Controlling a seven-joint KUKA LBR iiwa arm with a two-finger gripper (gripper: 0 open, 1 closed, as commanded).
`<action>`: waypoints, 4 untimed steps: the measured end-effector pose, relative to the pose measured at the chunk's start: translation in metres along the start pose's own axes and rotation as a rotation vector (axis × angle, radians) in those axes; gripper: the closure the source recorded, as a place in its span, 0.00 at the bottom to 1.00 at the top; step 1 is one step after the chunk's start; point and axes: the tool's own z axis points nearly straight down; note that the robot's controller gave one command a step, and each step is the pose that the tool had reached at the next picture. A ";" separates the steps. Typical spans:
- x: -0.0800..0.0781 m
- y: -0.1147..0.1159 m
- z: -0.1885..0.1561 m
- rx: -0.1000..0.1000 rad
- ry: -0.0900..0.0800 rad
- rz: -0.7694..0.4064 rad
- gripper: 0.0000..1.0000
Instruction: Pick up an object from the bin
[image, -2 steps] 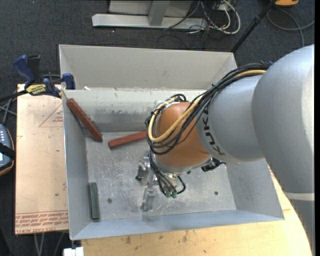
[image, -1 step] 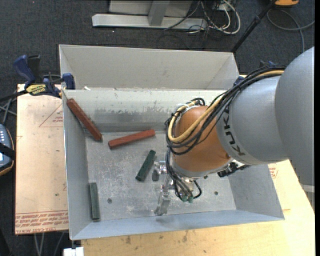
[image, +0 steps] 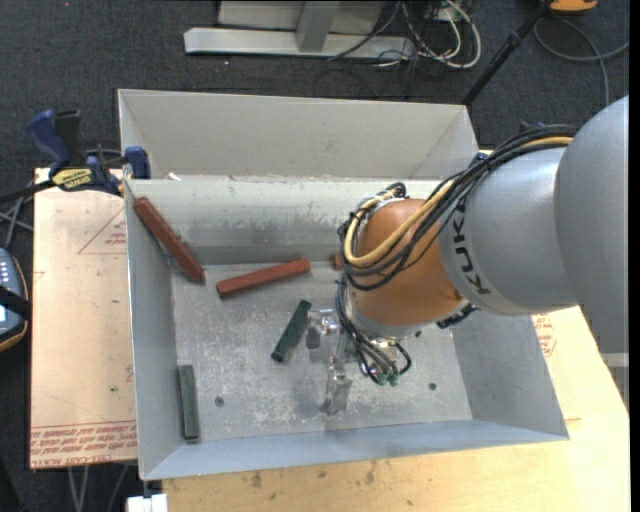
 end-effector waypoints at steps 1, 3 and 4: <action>0.004 -0.011 -0.006 0.000 0.005 0.012 0.00; -0.023 0.063 0.005 -0.002 0.002 0.239 0.00; -0.054 0.029 0.015 -0.004 0.000 0.245 0.00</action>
Offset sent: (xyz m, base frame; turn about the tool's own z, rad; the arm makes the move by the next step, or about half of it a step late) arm 0.0043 0.0828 -0.0247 0.0911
